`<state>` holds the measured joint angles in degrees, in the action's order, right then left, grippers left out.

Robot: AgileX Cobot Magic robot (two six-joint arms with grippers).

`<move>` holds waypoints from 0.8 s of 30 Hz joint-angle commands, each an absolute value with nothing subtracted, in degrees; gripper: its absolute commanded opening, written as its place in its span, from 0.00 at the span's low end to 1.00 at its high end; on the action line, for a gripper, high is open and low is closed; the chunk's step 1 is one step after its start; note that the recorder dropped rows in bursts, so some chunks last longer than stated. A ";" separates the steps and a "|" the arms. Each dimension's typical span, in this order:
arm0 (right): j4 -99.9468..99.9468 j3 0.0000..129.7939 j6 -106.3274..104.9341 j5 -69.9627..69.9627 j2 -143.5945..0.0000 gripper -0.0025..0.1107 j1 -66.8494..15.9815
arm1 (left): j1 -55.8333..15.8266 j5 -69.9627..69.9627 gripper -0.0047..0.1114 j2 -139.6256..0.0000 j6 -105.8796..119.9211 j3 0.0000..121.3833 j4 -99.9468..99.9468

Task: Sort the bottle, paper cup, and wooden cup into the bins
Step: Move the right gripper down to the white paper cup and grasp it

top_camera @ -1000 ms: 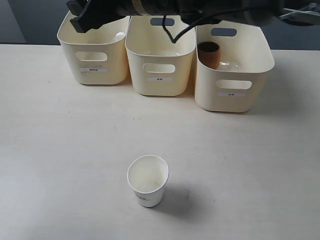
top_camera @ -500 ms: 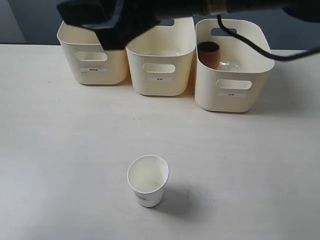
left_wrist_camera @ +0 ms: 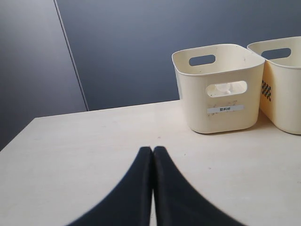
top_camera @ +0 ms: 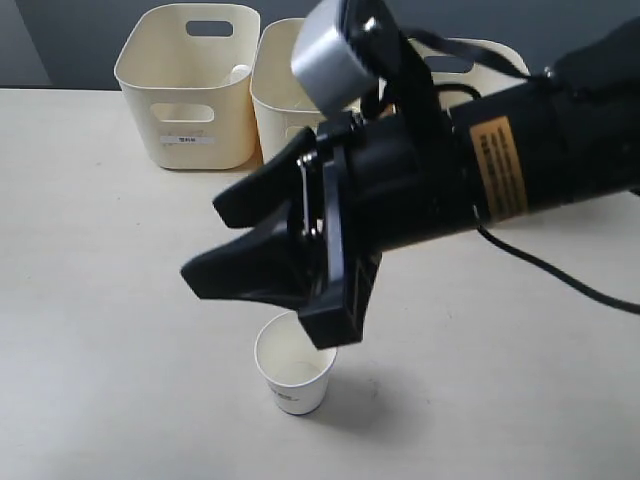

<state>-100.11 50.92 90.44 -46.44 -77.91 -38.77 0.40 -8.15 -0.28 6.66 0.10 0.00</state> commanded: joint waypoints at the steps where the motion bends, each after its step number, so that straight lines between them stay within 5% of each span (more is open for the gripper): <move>1: -99.95 47.05 87.85 -41.93 -77.52 0.53 -38.81 | 0.43 -7.75 0.04 0.00 6.57 0.00 0.00; 24: -99.95 41.00 82.40 -27.73 -87.15 0.53 -44.72 | 0.43 -7.75 0.04 0.00 6.57 0.00 0.00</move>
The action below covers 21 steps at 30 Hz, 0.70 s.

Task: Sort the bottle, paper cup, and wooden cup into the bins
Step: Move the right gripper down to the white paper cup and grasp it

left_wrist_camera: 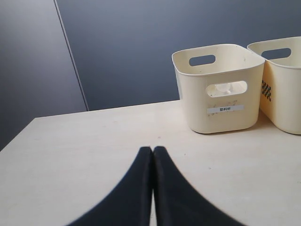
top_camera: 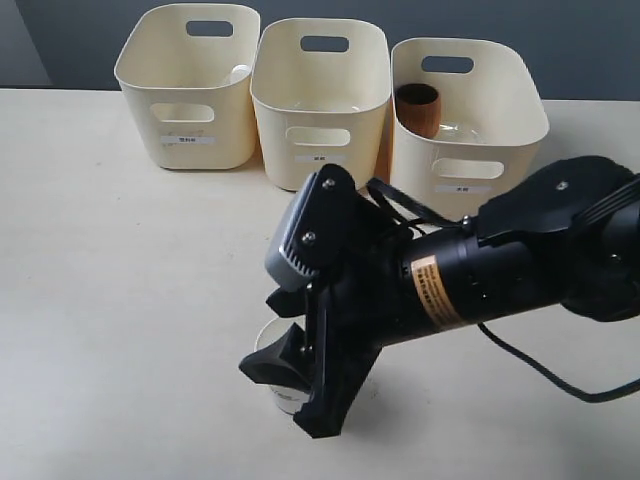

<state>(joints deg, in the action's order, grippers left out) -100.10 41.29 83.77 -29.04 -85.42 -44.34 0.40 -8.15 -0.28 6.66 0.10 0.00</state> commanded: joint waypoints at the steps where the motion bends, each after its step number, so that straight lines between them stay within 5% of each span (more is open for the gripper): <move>1: -99.95 41.00 82.29 -27.53 -87.69 0.53 -44.72 | 0.43 -7.75 0.04 0.00 6.57 0.00 0.00; 21: -99.95 40.86 80.56 -28.14 -94.21 0.53 -44.72 | 0.43 -7.75 0.04 0.00 6.57 0.00 0.00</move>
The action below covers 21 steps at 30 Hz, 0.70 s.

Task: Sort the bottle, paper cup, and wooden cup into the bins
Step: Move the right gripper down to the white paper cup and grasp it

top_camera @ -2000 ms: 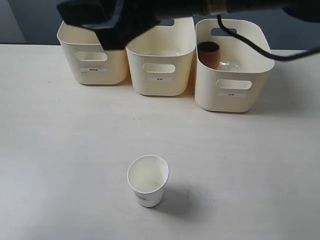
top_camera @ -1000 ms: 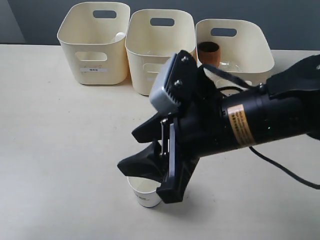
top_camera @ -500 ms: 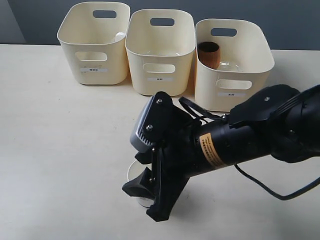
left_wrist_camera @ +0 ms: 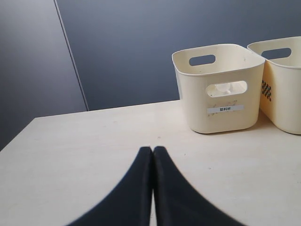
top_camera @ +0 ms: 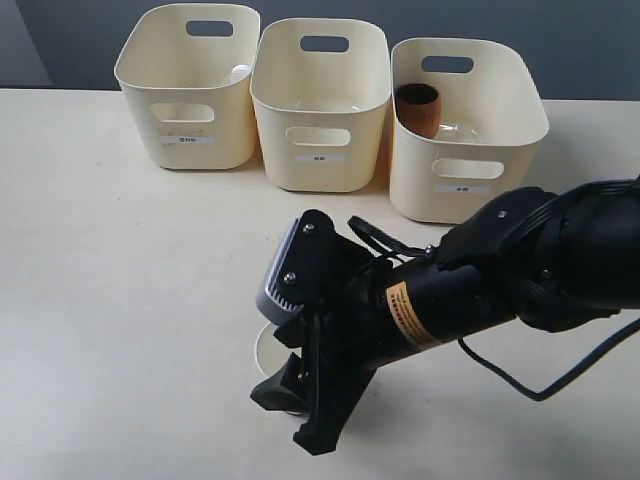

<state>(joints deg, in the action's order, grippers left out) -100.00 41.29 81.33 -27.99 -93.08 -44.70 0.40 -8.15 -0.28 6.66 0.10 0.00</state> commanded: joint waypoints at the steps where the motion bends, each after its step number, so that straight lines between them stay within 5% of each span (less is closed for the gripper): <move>1: -99.95 40.86 80.56 -28.14 -94.52 0.53 -44.72 | 0.43 -7.75 0.04 0.00 6.57 0.00 0.00; 21: -99.95 40.86 80.53 -27.47 -97.20 0.53 -44.72 | 0.43 -7.75 0.04 0.00 6.57 0.00 0.00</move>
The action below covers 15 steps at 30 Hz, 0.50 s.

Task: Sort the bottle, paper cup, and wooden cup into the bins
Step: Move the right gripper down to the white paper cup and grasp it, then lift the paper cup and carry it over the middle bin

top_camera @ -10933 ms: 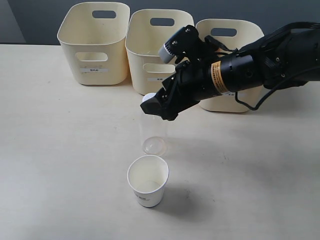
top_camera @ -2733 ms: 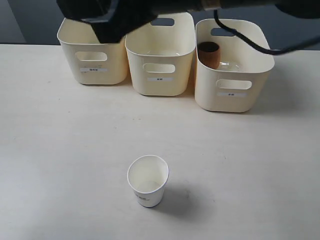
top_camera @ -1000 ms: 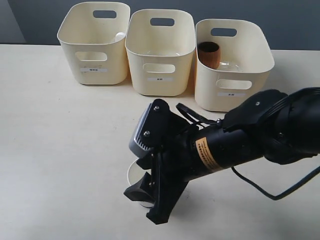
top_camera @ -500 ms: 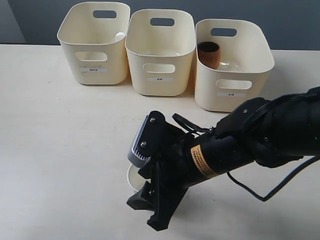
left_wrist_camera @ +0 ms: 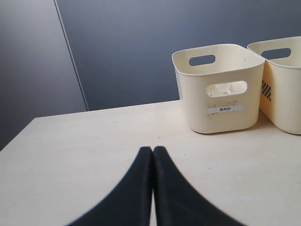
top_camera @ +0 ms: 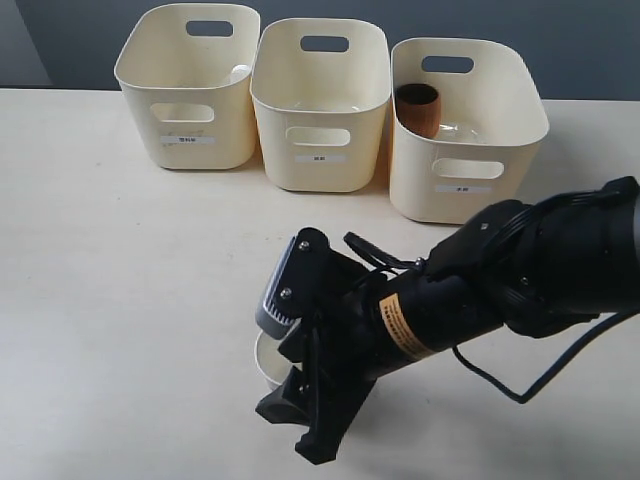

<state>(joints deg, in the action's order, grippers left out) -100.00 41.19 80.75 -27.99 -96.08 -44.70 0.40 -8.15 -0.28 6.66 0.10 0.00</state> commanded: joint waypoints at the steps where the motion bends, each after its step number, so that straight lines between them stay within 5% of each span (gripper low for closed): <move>1: -99.95 40.86 80.53 -26.79 -97.60 0.53 -44.72 | 0.43 -7.75 0.04 0.00 6.57 0.00 0.00; 5: -99.95 40.86 80.53 -25.79 -98.51 0.43 -44.72 | 0.43 -7.75 0.04 0.00 6.57 0.00 0.00; 8: -99.95 40.86 78.67 -25.79 -98.51 0.02 -44.72 | 0.43 -7.75 0.04 0.00 6.57 0.00 0.00; 15: -99.95 40.86 76.45 -22.76 -98.51 0.02 -44.72 | 0.43 -7.75 0.04 0.00 6.57 0.00 0.00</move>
<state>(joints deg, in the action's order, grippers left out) -99.74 41.19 77.14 -25.34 -98.42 -44.70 0.40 -8.15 -0.28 6.66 0.10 0.00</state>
